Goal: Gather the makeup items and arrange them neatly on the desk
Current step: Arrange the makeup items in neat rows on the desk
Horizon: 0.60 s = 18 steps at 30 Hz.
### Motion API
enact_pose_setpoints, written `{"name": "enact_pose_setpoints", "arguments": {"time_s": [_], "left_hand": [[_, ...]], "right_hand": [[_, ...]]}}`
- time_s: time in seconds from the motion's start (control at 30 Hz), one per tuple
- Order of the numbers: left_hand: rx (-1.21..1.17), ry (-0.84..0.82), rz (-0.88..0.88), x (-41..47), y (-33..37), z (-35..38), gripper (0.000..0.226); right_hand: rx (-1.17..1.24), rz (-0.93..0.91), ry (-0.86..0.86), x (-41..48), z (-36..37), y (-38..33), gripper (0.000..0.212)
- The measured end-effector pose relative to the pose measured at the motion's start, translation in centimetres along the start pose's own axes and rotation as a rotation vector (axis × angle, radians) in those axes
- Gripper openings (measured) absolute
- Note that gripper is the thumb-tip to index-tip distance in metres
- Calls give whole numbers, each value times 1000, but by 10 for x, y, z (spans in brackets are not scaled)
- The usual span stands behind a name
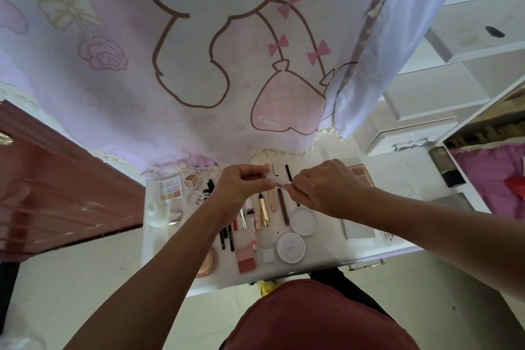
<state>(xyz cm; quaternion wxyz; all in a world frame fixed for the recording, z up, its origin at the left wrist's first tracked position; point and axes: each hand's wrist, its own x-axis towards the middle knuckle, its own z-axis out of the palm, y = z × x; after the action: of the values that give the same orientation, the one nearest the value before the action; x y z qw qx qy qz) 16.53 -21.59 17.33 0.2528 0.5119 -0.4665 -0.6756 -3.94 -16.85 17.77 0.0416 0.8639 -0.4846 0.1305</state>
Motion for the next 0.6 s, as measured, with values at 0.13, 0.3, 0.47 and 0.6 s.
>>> {"name": "enact_pose_setpoints", "arguments": {"time_s": [0.13,0.3,0.47,0.6], "left_hand": [[-33,5,19,-1,3,0,25],[-53,7,32,-2,3,-1,25],[-112,6,27,-3,2,0,26],[-197,-9,48,-2,5,-2,27]], "right_hand": [[2,-47,3,3,3,-1,33],[21,-79,104,3,5,-1,35],[116,16,18,5,3,2,40],[484,352,-195,6,-7,10,42]]}}
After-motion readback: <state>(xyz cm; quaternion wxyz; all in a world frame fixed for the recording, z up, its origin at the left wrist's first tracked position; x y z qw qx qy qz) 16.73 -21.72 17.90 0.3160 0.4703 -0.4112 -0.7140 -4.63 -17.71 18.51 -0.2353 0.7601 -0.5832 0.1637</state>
